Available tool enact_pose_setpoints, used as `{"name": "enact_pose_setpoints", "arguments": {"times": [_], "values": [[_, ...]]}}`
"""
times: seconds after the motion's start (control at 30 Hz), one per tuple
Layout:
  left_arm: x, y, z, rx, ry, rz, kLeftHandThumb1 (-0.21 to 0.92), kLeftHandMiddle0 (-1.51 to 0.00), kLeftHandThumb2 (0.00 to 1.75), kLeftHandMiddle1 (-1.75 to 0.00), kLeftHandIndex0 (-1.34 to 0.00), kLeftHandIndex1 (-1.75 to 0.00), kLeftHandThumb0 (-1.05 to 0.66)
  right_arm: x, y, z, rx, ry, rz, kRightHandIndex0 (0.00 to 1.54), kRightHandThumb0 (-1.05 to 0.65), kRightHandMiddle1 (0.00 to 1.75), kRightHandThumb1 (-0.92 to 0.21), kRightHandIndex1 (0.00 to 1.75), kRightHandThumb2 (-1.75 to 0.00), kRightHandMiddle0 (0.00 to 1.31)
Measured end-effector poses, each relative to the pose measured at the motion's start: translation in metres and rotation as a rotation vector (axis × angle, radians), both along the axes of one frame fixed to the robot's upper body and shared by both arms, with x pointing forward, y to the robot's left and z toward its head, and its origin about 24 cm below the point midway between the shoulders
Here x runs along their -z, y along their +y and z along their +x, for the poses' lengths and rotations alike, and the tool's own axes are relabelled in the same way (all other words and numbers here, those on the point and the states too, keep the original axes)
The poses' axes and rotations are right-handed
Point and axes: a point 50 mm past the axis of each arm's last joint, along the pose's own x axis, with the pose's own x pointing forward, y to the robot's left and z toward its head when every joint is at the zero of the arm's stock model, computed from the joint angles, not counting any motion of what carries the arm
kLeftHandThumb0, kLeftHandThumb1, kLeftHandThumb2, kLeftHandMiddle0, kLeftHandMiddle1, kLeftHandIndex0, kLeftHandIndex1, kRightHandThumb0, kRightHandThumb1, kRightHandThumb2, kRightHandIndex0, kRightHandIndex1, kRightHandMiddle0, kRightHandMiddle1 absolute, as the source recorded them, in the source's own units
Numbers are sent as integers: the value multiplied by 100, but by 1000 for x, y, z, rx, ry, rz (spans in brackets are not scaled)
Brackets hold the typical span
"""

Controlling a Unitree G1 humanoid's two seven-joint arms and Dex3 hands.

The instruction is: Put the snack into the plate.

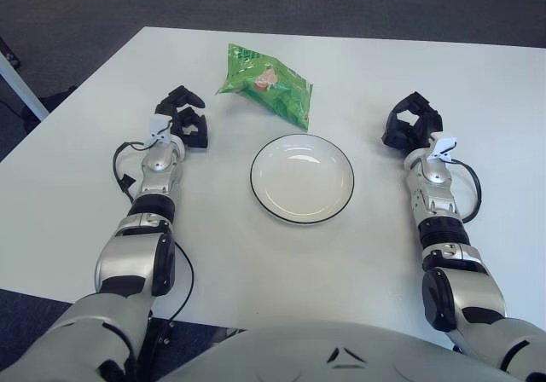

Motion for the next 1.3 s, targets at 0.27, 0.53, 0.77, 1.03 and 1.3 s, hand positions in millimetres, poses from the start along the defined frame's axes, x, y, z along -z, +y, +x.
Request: {"name": "enact_pose_setpoints", "arguments": {"times": [0.27,0.53,0.77,1.03,1.3], "values": [[0,0,0,0,0,1,-9,-88,175,-175,-75,-168,0,0,0,0,0,0,0,132,-50,175,-26,175,-138,66],[0,1,0,-1,0,4,-9,-88,175,-175,-75,-168,0,0,0,0,5,1,0,132,-50,175,-26,175,-138,66],[-2,0,0,-6,-13,35,-9,-88,175,-175,-75,-168,0,0,1,0,10,3,-3,132,-50,175,-26,175,-139,66],[-12,-2,0,-52,-95,146,-8,-88,175,-175,-73,-170,-1,0,4,1,9,8,-5,133,-51,175,-26,175,-139,67],[-29,5,-5,-110,-248,263,-8,-89,175,-175,-73,-169,-1,-2,8,2,-1,12,-25,133,-51,175,-26,175,-139,67]]}}
